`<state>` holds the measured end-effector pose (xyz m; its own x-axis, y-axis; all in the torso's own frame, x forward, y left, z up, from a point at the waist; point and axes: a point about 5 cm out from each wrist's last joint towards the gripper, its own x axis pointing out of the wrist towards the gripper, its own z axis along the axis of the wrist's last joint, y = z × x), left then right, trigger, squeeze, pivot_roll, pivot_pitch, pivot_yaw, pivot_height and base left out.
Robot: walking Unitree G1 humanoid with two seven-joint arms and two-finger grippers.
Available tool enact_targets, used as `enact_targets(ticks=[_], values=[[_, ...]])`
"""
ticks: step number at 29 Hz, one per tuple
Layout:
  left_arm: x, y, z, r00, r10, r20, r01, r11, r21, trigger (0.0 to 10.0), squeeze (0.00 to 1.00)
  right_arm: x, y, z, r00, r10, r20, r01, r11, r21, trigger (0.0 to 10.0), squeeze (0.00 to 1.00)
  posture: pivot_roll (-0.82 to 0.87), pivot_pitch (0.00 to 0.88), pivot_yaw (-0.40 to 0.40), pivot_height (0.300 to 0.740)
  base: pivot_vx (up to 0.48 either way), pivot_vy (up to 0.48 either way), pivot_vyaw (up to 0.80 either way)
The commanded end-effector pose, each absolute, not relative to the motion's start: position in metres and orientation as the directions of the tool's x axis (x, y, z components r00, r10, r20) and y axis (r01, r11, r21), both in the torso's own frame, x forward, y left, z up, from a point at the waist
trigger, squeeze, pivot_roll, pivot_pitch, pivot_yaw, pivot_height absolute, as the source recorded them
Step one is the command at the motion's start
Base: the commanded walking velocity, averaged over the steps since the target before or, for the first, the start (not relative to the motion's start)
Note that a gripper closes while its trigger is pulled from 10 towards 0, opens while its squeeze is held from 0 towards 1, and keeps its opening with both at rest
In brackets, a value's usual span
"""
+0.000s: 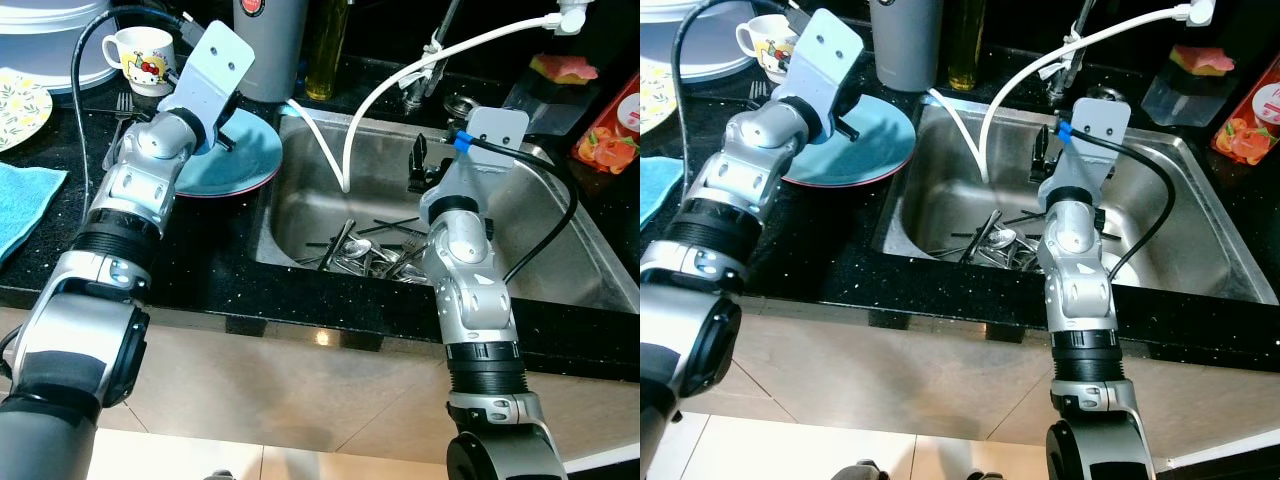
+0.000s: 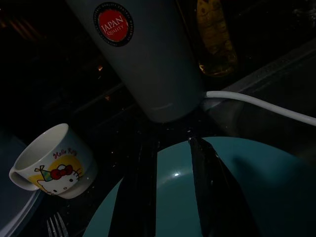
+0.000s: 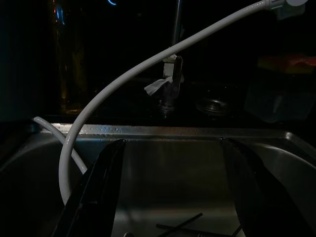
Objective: Kitchen organization
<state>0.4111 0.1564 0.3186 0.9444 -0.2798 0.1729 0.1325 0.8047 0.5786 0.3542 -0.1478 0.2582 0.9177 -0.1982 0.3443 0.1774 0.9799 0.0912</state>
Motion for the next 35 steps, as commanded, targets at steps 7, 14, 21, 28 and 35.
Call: enact_targets(ticks=[7, 14, 21, 28, 35], values=[[0.412, 0.150, 0.319, 0.937, -0.301, 0.174, 0.142, 0.788, 0.599, 10.0, 0.00, 0.353, -0.152, 0.257, 0.916, -0.207, 0.343, 0.185, 0.978, 0.094, 10.0, 0.00, 0.28, 0.100, -0.125, 0.740, 0.000, 0.000, 0.00], [0.412, 0.150, 0.319, 0.936, -0.306, 0.177, 0.144, 0.788, 0.599, 10.0, 0.00, 0.352, -0.151, 0.257, 0.917, -0.205, 0.342, 0.184, 0.978, 0.094, 10.0, 0.00, 0.28, 0.096, -0.122, 0.740, 0.000, 0.000, 0.00], [0.413, 0.157, 0.322, 0.941, -0.282, 0.188, 0.122, 0.800, 0.588, 10.0, 0.00, 0.353, -0.151, 0.257, 0.917, -0.202, 0.344, 0.181, 0.979, 0.094, 10.0, 0.00, 0.28, 0.090, -0.123, 0.740, 0.000, 0.000, 0.00], [0.410, 0.167, 0.331, 0.925, -0.301, 0.231, 0.105, 0.788, 0.607, 10.0, 0.00, 0.353, -0.150, 0.257, 0.917, -0.200, 0.346, 0.178, 0.980, 0.094, 10.0, 0.00, 0.28, 0.079, -0.124, 0.740, 0.000, 0.000, 0.00], [0.405, 0.193, 0.342, 0.918, -0.300, 0.259, 0.068, 0.763, 0.643, 10.0, 0.00, 0.354, -0.150, 0.259, 0.917, -0.193, 0.349, 0.173, 0.981, 0.089, 10.0, 0.00, 0.26, 0.077, -0.131, 0.740, 0.000, 0.000, 0.00]])
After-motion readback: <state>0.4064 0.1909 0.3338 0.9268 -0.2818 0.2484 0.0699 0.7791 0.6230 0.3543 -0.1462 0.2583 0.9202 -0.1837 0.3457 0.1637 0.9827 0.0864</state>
